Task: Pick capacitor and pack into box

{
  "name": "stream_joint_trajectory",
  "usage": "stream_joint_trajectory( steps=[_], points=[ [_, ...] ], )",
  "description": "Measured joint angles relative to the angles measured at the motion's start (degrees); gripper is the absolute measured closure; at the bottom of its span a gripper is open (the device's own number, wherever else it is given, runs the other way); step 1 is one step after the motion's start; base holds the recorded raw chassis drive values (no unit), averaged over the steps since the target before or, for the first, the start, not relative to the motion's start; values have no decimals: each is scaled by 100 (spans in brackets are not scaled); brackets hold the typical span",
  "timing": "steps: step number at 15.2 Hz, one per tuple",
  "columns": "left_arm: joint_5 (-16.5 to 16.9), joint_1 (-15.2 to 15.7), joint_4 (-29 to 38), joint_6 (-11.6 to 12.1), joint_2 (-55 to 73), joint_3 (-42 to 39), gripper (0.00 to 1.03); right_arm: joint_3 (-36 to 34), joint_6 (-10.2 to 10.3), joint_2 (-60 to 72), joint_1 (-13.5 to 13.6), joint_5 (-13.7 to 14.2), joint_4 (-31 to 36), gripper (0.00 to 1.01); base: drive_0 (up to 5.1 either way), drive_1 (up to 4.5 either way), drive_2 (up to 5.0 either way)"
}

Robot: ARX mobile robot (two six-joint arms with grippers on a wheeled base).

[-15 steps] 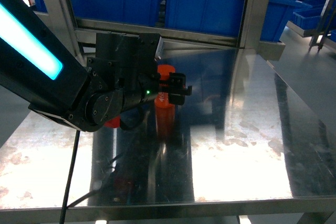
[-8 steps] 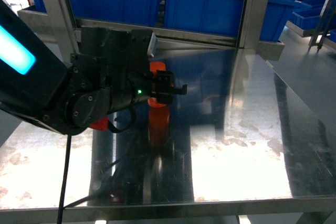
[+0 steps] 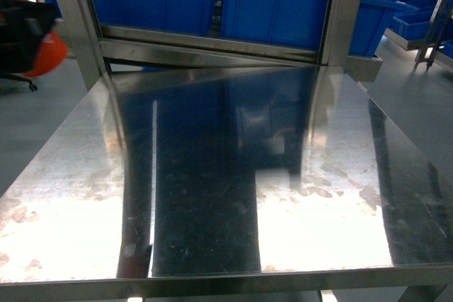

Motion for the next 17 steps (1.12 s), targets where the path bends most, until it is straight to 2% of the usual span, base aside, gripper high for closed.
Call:
stream_joint_trajectory(
  steps=[1,2,5,6,7,9,13,17],
  points=[
    [205,199,-197,-26,-542,-280,59,0,0,0,0,0,0,3,0,0,0],
    [251,262,-190,-44,-907,-400,59,0,0,0,0,0,0,3,0,0,0],
    [291,249,-234,-44,-861,-380,59,0,0,0,0,0,0,3,0,0,0],
    [-415,116,-887,146,-1099,-404,59,0,0,0,0,0,0,3,0,0,0],
    [-852,109,-973,302,-1366,-654,59,0,0,0,0,2,-4,3,0,0,0],
    [-861,463,-957,444,-1897,-1193,59,0,0,0,0,2,0,3,0,0,0],
    [-811,422,-1200,461,-2868,-1943,59,0,0,0,0,0,0,3,0,0,0],
    [-813,422,-1744,461,-3814,-2376,59,0,0,0,0,0,0,3,0,0,0]
  ],
)
